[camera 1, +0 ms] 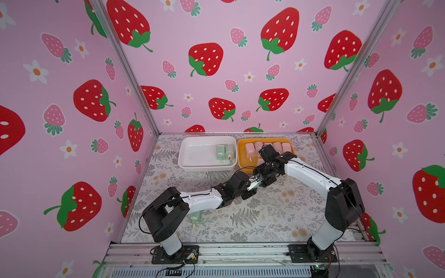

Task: Place the pencil sharpeners by color into the storage box
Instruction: Place the pencil sharpener in the storage box.

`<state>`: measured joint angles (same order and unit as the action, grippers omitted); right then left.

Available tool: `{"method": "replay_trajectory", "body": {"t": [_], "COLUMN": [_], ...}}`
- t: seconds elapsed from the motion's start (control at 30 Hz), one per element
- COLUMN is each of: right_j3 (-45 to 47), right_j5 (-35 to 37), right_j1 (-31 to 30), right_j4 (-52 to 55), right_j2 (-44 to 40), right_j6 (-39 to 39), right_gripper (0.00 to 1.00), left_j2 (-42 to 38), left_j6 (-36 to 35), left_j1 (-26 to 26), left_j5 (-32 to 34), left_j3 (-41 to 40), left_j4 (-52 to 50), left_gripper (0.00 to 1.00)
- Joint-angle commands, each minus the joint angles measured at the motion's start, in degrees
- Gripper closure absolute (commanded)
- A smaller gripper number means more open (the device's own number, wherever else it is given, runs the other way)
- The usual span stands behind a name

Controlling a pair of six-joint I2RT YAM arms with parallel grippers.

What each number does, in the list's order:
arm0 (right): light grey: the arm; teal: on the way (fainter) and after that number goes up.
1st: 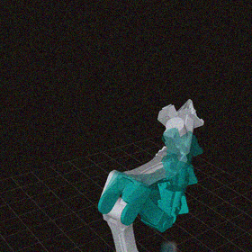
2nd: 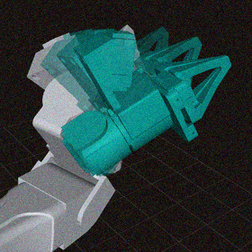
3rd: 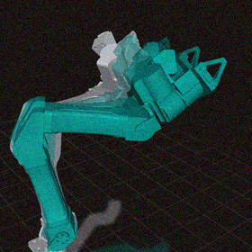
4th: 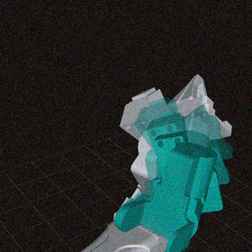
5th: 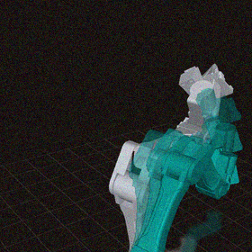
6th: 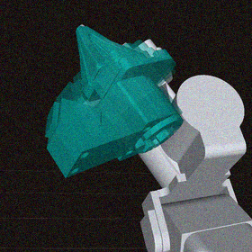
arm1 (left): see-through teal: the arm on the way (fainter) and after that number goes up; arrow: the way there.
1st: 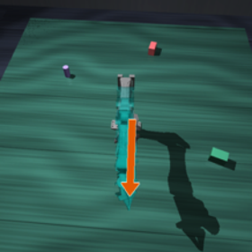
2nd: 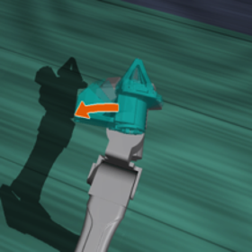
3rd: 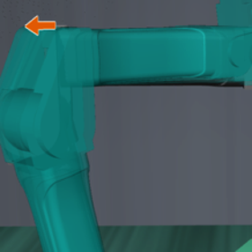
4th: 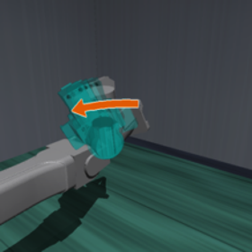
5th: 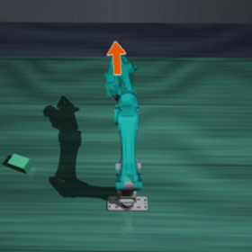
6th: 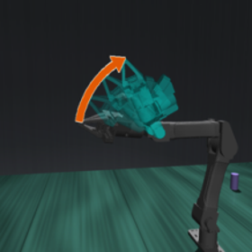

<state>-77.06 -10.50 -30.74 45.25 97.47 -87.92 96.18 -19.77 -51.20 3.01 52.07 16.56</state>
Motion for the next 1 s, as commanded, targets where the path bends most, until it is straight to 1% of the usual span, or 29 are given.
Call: {"method": "replay_trajectory", "body": {"t": [0.0, 0.03, 0.07, 0.13, 0.17, 0.2, 0.27, 0.3, 0.33, 0.43, 0.53, 0.63, 0.67, 0.7, 0.83, 0.9, 0.93, 0.97], "right_j3": [0.3, 0.3, 0.3, 0.9, 1.6, 2.4, 3.5, 4.0, 4.7, 7.0, 9.8, 13.1, 14.3, 15.2, 15.1, 15.5, 15.6, 15.5], "right_j5": [-1.3, -1.4, -1.7, -1.8, -1.9, -1.8, -0.8, 0.4, 1.7, 5.8, 8.9, 11.9, 12.5, 13.3, 16.1, 12.8, 11.5, 11.4], "right_j1": [-2.6, -2.7, -2.6, -2.3, -1.9, -1.4, -0.6, 0.0, 0.4, 1.0, 1.1, 1.1, 1.1, 1.1, 0.0, -1.3, -1.9, -2.9], "right_j4": [-0.1, -0.1, -0.1, -2.1, -3.0, -3.6, -3.8, -3.5, -3.4, -4.1, -8.3, -14.7, -18.5, -22.5, -30.8, -36.0, -37.3, -38.0], "right_j2": [-1.9, -2.0, -2.1, -2.4, -2.9, -3.4, -4.5, -5.2, -5.9, -9.3, -12.7, -15.1, -15.7, -16.0, -16.0, -15.8, -15.7, -15.6], "right_j6": [-0.3, 0.1, 0.5, 1.4, 2.0, 2.4, 3.7, 4.6, 5.6, 7.7, 11.1, 15.2, 18.1, 22.8, 42.1, 53.6, 58.2, 63.1], "right_gripper": [1.0, 1.0, 0.94, 0.73, 0.59, 0.42, 0.18, 0.07, 0.01, 0.0, 0.0, 0.0, 0.0, 0.0, 0.0, 0.0, 0.0, 0.0], "left_j2": [2.0, 1.9, 1.7, 1.1, 0.8, 0.5, -0.1, -0.3, -0.6, -1.6, -2.9, -4.1, -4.4, -5.0, -7.3, -8.4, -8.7, -9.3], "left_j6": [-0.5, -0.1, 0.4, 1.4, 1.6, 2.0, 2.4, 2.8, 3.1, 4.6, 6.7, 9.1, 10.0, 10.9, 14.1, 15.6, 16.0, 16.6], "left_j1": [-0.9, -0.9, -0.8, -0.7, -0.5, -0.4, -0.2, 0.0, 0.3, 1.3, 2.4, 3.2, 3.4, 3.7, 5.0, 5.8, 6.0, 6.2], "left_j5": [3.1, 3.4, 3.6, 3.8, 3.8, 4.0, 4.7, 4.8, 4.8, 4.9, 5.0, 5.0, 5.1, 4.8, 4.1, 4.1, 4.5, 5.5], "left_j3": [3.3, 3.0, 2.5, 1.4, 1.0, 0.6, -0.3, -0.9, -1.4, -2.8, -4.1, -4.9, -5.2, -5.7, -7.9, -8.3, -8.3, -8.5], "left_j4": [-3.5, -3.1, -2.3, -0.9, -0.4, -0.1, 0.6, 1.2, 1.8, 2.9, 4.1, 4.3, 4.3, 4.4, 5.6, 4.6, 4.3, 4.3], "left_gripper": [0.83, 0.9, 1.0, 1.0, 1.0, 1.0, 1.0, 1.0, 1.0, 1.0, 1.0, 1.0, 1.0, 1.0, 1.0, 1.0, 1.0, 1.0]}}
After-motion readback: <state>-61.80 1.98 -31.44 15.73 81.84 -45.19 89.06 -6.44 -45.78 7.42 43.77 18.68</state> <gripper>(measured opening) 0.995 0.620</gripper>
